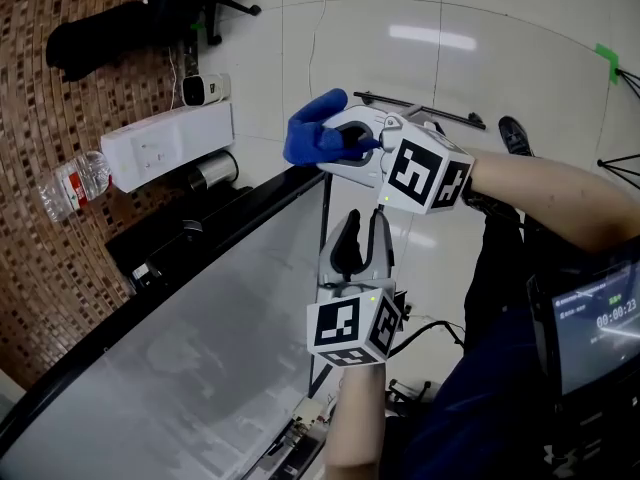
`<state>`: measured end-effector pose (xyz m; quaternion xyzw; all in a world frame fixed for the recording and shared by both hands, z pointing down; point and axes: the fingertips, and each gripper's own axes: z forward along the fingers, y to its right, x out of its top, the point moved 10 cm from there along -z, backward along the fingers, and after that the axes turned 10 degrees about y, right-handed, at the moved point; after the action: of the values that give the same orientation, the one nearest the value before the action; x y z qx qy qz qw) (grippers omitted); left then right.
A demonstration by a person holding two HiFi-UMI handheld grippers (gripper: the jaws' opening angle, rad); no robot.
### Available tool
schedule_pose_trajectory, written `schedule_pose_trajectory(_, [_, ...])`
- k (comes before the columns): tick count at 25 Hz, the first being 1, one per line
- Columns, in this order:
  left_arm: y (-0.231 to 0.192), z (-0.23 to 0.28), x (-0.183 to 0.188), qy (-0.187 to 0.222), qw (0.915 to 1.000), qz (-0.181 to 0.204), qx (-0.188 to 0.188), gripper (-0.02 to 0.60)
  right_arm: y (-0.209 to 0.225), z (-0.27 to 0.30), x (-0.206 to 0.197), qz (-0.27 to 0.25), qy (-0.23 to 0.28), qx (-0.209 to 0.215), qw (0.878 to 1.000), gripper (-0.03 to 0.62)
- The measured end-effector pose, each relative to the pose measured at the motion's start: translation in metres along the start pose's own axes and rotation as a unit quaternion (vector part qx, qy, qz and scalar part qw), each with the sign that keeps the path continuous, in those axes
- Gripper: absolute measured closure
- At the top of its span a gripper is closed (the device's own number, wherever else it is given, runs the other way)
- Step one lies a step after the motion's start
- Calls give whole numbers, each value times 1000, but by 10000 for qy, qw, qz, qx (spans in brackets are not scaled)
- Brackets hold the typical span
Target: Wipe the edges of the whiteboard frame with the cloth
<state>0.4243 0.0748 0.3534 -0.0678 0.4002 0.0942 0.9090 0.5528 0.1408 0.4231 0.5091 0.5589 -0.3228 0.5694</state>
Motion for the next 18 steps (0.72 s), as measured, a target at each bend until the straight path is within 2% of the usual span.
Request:
schedule_pose_trajectory(5, [-2, 8, -10, -92, 9999, -8, -57, 454, -1, -4, 0, -188, -14, -172, 9997, 480])
schedule_pose_trajectory(9, [-3, 14, -15, -139, 9998, -58, -156, 454, 5, -6, -10, -211, -472, -466, 9976, 482])
schedule_pose_trajectory(12, [-4, 21, -16, -160, 9996, -82, -223, 454, 8, -5, -24, -44, -647, -393, 9971, 482])
schedule_pose_trajectory(15, [-5, 27, -22, -191, 9995, -90, -228, 454, 4, -8, -34, 267, -381, -197, 9987, 482])
schedule_pose_trajectory(18, [-9, 31, -27, -193, 9997, -66, -160, 456, 6, -9, -43, 925, 63, -109, 9956, 482])
